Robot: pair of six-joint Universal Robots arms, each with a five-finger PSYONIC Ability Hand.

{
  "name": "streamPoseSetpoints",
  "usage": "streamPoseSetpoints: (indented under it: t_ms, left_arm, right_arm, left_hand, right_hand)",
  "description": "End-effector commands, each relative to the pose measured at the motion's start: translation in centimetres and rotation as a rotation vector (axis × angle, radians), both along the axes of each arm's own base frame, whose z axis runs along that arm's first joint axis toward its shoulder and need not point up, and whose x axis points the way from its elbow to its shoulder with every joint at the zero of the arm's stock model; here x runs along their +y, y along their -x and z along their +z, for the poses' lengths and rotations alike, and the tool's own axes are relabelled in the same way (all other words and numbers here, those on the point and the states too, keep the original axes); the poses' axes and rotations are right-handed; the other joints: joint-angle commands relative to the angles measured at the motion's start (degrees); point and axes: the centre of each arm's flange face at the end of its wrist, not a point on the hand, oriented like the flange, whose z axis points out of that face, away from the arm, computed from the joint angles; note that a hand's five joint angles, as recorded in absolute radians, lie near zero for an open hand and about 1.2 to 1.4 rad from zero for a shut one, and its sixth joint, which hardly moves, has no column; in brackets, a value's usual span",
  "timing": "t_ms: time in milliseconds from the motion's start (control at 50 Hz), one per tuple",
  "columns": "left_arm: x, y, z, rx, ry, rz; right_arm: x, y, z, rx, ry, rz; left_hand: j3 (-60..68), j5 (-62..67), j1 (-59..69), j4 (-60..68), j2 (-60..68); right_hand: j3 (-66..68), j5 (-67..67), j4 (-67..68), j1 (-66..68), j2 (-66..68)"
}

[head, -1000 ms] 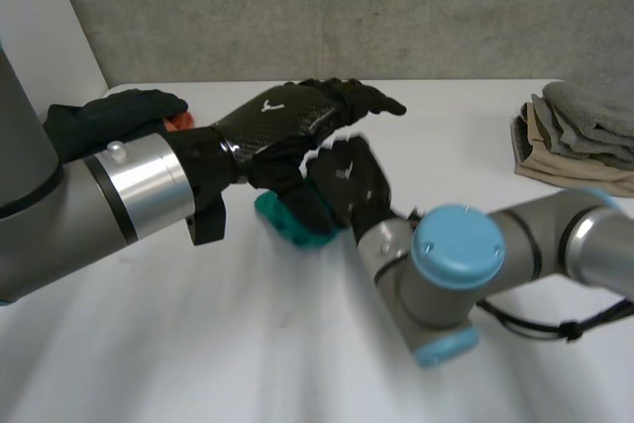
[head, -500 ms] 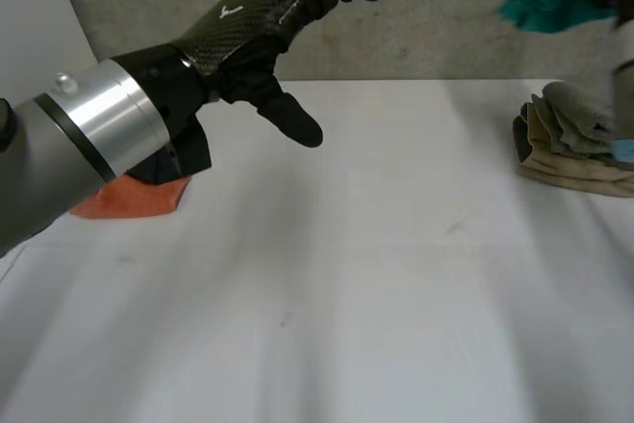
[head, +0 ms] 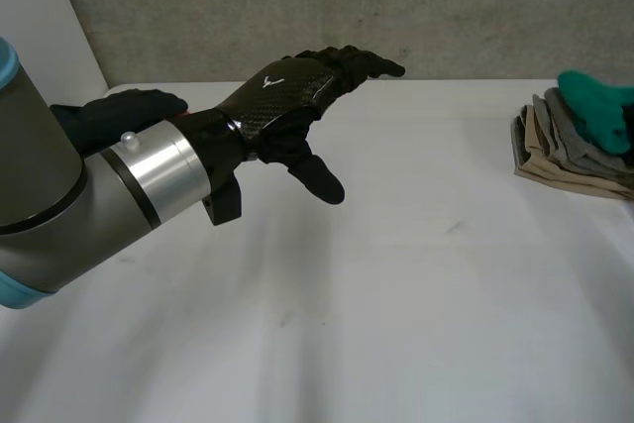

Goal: Fold the laundry.

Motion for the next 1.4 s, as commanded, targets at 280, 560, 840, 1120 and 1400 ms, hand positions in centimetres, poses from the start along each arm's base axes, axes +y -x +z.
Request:
streamPoseSetpoints:
  t_ms: [280, 560, 840, 1120, 1400]
  left_arm:
    - [1.4, -0.6, 2.0, 0.032, 0.024, -0.005]
    - [-0.7, -2.5, 10.0, 0.233, 0.186, 0.249]
    - [-14.7, -15.1, 5.0, -0.323, 0.245, 0.953]
    - [-27.9, -19.8, -12.4, -0.338, 0.276, 0.884]
    - [-31.7, -19.3, -18.7, -0.227, 0.289, 0.862]
  right_arm:
    - [7.7, 3.4, 14.4, -0.052, -0.181, -0.233]
    - [7.9, 0.6, 26.7, 0.289, 0.38, -0.715]
    - [18.1, -21.1, 21.1, 0.014, 0.385, 0.275]
    - [22.9, -24.2, 6.4, 0.241, -0.196, 0.217]
    - [22.2, -22.2, 5.1, 0.223, -0.192, 0.157]
  left_hand:
    - [-2.19, -2.83, -0.81, -1.6, -1.78]
    - [-2.19, -2.83, -0.81, -1.6, -1.78]
    - [-2.19, -2.83, -0.81, -1.6, -1.78]
    - [-2.19, -2.83, -0.81, -1.6, -1.78]
    - [38.14, 37.49, 39.52, 38.73, 38.54]
  right_hand:
    - [-26.78, -29.82, -26.73, -25.34, -25.34]
    - [-26.78, -29.82, -26.73, -25.34, -25.34]
    - [-26.78, -29.82, -26.73, -25.34, -25.34]
    - [-26.78, -29.82, -26.73, -25.34, -25.34]
    - [-26.78, -29.82, -26.73, -25.34, -25.34]
